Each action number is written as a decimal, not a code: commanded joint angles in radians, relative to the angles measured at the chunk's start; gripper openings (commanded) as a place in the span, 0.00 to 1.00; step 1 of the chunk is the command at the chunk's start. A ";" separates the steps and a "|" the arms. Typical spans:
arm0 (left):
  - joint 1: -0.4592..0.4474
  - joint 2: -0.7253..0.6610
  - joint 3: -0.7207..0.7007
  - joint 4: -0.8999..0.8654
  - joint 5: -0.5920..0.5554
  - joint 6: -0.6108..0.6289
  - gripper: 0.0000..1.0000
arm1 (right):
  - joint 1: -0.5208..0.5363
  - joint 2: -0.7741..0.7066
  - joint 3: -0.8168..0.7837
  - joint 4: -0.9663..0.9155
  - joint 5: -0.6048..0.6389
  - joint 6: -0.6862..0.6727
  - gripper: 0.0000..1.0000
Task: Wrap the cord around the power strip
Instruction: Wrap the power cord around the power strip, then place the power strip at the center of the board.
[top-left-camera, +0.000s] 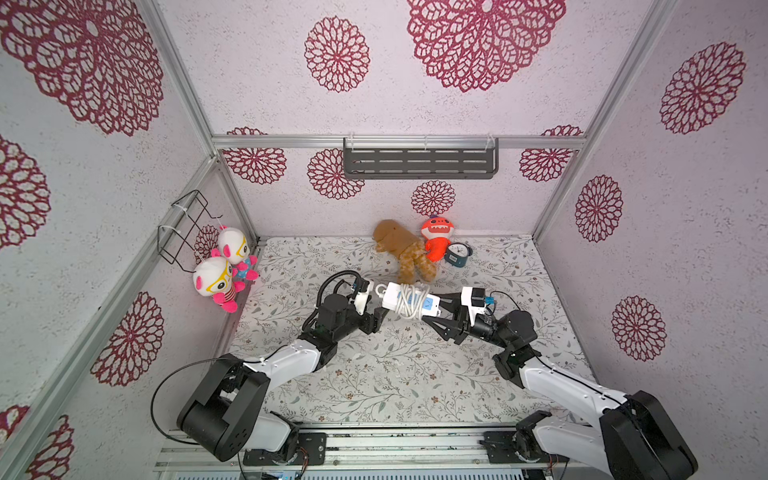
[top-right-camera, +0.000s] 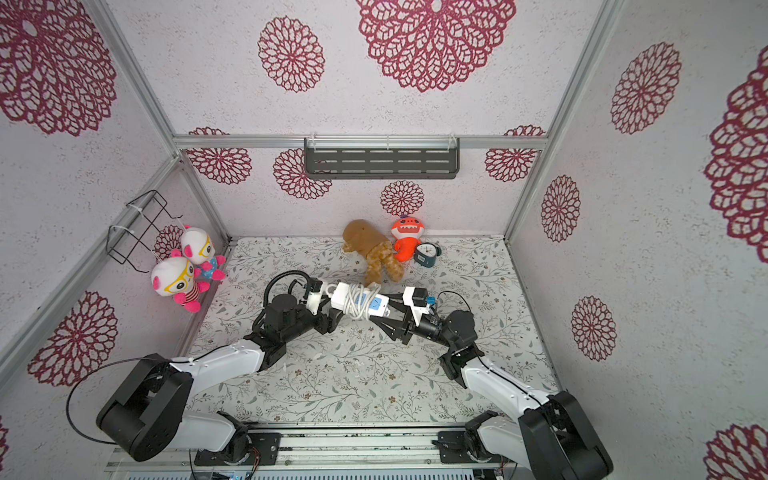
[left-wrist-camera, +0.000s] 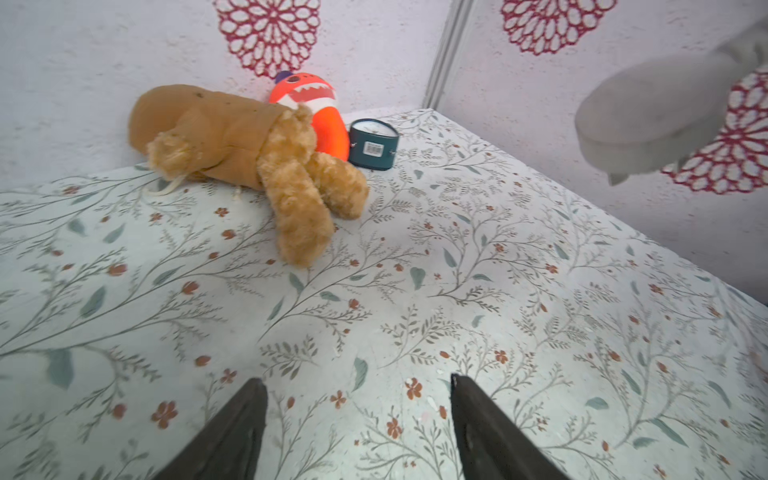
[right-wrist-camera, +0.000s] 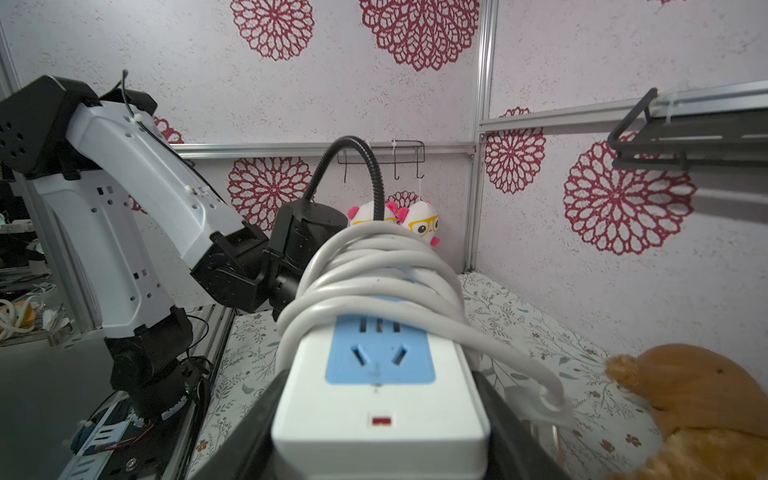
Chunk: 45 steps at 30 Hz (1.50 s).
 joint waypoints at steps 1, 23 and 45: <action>0.006 -0.083 -0.001 -0.014 -0.212 -0.031 0.73 | 0.018 0.015 -0.033 0.105 0.032 -0.080 0.15; 0.028 -0.275 0.019 -0.381 -0.396 -0.193 0.73 | 0.219 0.464 -0.191 0.581 0.253 -0.285 0.16; 0.031 -0.260 0.011 -0.481 -0.368 -0.223 0.73 | 0.295 0.746 -0.070 0.581 0.324 -0.380 0.17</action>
